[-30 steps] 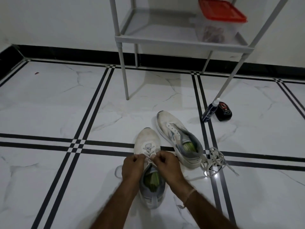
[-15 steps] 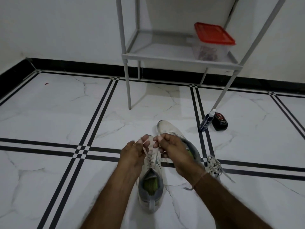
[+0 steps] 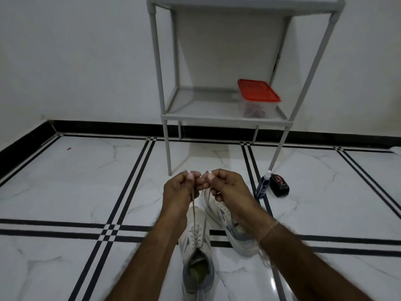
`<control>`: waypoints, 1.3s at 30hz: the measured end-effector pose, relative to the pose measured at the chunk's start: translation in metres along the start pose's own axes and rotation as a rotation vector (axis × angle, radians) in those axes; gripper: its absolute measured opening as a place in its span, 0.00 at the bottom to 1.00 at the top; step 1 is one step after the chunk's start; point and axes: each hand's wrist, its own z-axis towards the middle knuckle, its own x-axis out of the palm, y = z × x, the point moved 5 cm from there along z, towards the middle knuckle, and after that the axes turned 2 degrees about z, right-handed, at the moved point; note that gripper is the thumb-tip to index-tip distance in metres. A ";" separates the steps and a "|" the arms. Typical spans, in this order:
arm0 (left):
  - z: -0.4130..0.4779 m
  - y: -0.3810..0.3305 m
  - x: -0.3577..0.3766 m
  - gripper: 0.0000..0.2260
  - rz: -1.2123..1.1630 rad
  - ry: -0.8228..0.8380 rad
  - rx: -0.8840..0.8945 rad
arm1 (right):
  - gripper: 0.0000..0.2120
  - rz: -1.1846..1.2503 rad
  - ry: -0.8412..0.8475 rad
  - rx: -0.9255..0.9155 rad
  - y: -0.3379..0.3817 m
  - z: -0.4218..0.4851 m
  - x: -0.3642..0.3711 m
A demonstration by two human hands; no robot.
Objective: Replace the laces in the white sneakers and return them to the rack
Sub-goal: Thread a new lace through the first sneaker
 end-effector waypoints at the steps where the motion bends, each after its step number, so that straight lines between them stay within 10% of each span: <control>1: 0.001 -0.009 0.004 0.10 0.019 0.005 0.038 | 0.09 -0.004 -0.009 -0.023 0.007 0.002 -0.001; 25: 0.002 -0.114 0.016 0.05 0.064 -0.073 0.391 | 0.08 -0.069 -0.047 -0.360 0.120 0.009 0.010; 39: 0.007 -0.063 0.023 0.18 0.159 0.357 0.236 | 0.11 -0.008 0.040 -0.242 0.101 0.029 0.017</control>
